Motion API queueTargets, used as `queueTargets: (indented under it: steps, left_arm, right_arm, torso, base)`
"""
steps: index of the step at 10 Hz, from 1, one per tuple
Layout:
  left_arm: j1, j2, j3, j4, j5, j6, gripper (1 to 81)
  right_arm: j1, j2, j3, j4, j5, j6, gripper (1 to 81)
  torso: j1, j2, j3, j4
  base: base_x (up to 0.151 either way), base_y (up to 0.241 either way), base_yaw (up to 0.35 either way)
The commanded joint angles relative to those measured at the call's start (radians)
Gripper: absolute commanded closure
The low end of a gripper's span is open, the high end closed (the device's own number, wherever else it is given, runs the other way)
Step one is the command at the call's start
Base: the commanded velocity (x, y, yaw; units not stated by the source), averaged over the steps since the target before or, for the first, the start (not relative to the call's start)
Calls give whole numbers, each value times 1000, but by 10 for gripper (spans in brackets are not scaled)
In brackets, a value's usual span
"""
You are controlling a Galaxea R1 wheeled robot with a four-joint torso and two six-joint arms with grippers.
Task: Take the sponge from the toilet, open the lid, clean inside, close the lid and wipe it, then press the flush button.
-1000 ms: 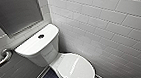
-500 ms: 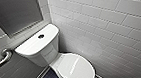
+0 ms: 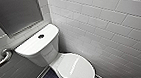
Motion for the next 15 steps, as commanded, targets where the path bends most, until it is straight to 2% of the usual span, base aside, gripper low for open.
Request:
queueTargets:
  steps: [1, 5, 8, 14, 15]
  left_arm:
    - [-98, 1, 50, 2, 7, -3, 10]
    - [-99, -4, 56, 5, 5, -18, 10]
    - [-99, 24, -1, 4, -15, -21, 10]
    - [-87, 45, -47, 7, -110, -21, 10]
    - [-64, 60, -74, 13, -160, -23, 10]
  right_arm:
    - [12, -50, 21, -20, -54, -1, 811]
    - [12, -55, 30, -20, -54, 1, 811]
    - [10, -58, 41, -20, -54, 1, 811]
    - [16, -90, 108, -20, -26, 1, 811]
    - [16, -90, 113, -20, -26, 2, 811]
  torso:
    - [0, 0, 0, 0]
    - [0, 0, 0, 0]
    - [0, 0, 0, 0]
    - [0, 0, 0, 0]
    - [0, 0, 0, 0]
  base:
    - [0, 0, 0]
    - [0, 0, 0]
    - [0, 0, 0]
    - [0, 0, 0]
    - [0, 0, 0]
